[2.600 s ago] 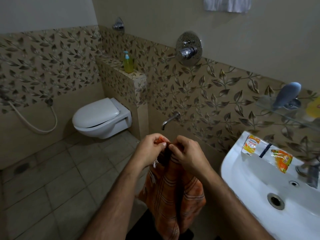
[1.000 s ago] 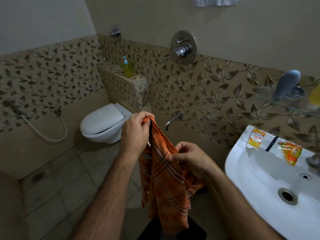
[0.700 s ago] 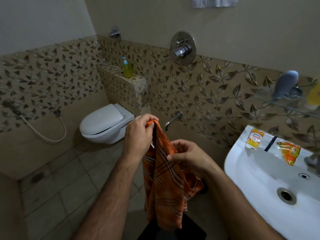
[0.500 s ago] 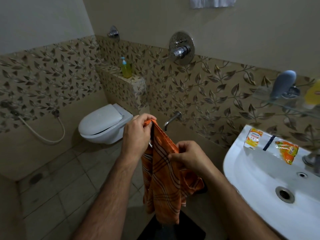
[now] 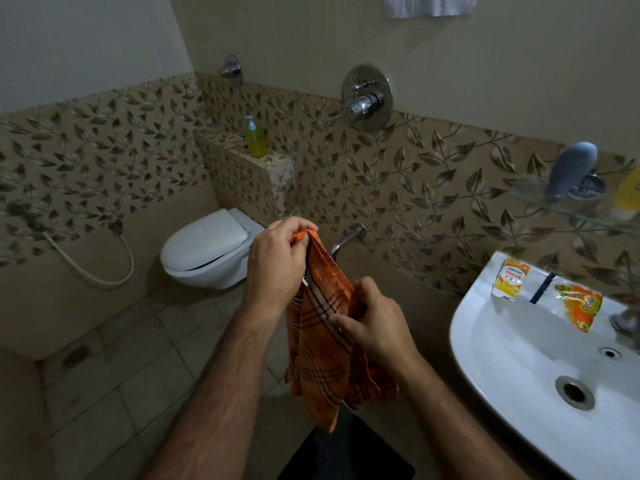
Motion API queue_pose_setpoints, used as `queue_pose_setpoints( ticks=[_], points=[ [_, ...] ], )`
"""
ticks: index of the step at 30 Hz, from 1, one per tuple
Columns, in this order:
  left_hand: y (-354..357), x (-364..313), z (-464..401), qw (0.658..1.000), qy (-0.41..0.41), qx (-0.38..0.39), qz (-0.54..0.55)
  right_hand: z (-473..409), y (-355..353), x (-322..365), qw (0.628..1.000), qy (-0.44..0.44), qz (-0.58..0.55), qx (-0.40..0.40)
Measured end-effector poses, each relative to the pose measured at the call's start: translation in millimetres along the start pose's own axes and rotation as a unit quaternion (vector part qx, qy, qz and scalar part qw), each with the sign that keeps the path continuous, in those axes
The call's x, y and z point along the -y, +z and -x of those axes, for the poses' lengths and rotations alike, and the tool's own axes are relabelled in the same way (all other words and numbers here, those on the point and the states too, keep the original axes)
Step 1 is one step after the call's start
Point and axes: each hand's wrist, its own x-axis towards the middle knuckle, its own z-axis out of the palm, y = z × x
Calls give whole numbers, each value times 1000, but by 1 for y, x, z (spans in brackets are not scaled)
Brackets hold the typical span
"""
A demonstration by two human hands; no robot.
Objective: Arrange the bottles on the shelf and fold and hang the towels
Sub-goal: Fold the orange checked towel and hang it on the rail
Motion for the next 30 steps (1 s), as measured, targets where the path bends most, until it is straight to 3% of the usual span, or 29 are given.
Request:
queue_pose_setpoints(
  ticks=[3,9,17,30],
  points=[
    [-3,-2,-1,1000,-1,-6,6,-1,3,-4,999,-5,37,-11],
    [-5,-3,-4,1000,-3,-21,11,0,2,-6,988,35,-143,47],
    [-6,0,-7,999,-1,-32,24,3,9,-11,939,40,-323,108],
    [-6,18,-12,998,-34,-38,22,11,14,-12,941,36,-327,86]
  ],
)
